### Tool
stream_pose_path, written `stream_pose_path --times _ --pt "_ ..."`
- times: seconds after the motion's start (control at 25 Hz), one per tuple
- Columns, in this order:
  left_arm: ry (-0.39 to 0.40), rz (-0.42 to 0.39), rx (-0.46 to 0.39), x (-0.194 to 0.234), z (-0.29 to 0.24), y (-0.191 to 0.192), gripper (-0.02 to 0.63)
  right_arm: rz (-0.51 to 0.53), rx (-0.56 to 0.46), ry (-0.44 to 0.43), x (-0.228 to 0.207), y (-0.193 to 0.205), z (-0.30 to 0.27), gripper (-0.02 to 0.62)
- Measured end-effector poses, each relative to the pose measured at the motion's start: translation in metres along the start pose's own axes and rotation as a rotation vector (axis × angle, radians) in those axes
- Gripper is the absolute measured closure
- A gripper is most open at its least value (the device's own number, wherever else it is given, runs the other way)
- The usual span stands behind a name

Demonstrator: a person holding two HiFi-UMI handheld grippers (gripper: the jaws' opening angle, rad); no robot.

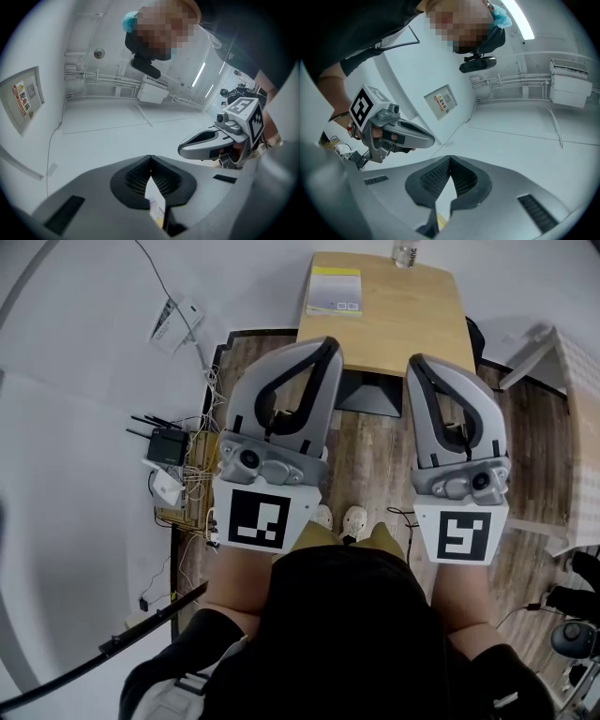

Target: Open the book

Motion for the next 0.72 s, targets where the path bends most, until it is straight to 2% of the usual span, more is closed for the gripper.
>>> stream_pose_path --times 0.72 --pt "-0.009 -0.022 0.014 -0.026 -0.013 -0.004 0.597 -0.021 -0.007 0.028 -0.017 0.015 0.031 0.566"
Point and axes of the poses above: the fingertips, and each gripper's own axes: z backward along the fingers, x to its left, y out of its underside, the point moved 5 cm from there along z, backward along the fingers, and after that the axes turned 9 degrees about z, right-handed, at the moved point
